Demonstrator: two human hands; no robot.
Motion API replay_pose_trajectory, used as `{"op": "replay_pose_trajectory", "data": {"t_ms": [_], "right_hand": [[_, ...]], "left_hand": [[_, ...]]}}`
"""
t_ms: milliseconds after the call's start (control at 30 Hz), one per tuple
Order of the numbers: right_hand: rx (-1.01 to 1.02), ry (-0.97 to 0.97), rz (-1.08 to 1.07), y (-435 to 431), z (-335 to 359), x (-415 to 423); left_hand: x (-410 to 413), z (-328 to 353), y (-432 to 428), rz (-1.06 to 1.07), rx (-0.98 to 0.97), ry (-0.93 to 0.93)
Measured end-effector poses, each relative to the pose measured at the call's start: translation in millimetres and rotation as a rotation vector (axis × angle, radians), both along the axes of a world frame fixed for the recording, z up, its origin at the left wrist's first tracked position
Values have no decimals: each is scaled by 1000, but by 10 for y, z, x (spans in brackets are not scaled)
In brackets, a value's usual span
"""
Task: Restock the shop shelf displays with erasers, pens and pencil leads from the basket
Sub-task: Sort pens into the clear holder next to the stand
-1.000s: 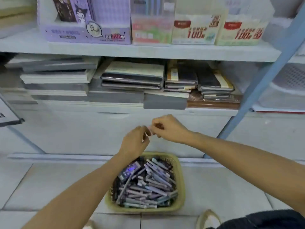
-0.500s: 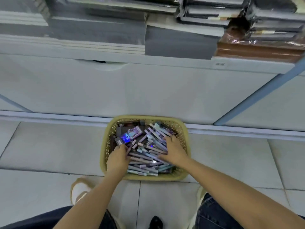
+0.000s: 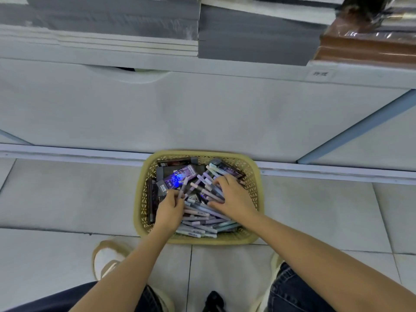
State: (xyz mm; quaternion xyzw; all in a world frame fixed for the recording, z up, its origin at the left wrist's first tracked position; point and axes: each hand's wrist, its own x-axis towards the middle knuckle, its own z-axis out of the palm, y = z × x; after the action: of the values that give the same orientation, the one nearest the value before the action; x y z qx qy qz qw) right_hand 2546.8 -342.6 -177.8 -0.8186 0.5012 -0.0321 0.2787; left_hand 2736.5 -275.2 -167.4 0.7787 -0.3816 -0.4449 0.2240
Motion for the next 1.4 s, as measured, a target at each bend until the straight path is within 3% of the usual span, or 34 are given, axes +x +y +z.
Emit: {"op": "replay_pose_trajectory", "data": {"t_ms": [133,267,500,767,867,1100,1300,1400], "right_hand": [[91,157,82,-10,-6,187],[158,113,134,-69,-9,199],[338,-265,-115,-313,176,18],[630,-690,-250,-431,589,202],[649,-761,-319,-420,689,247],[524,-827,-391,-372,925,173],[578,-921,-315,-375,1217,210],[501,-916,-286,-369,1406,227]], "left_hand": [[-31,23,-11,37,5,71],[-2,60,-9,77,14,157],[-83,142,-52,112,-35,281],[-375,442,-209,18,-120,602],[-385,517,-236,-1,-176,658],[-303,743,-231,14,-243,541],[-313,1076,-249,197,-316,628],[-288,1266,-232,107,-294,620]]}}
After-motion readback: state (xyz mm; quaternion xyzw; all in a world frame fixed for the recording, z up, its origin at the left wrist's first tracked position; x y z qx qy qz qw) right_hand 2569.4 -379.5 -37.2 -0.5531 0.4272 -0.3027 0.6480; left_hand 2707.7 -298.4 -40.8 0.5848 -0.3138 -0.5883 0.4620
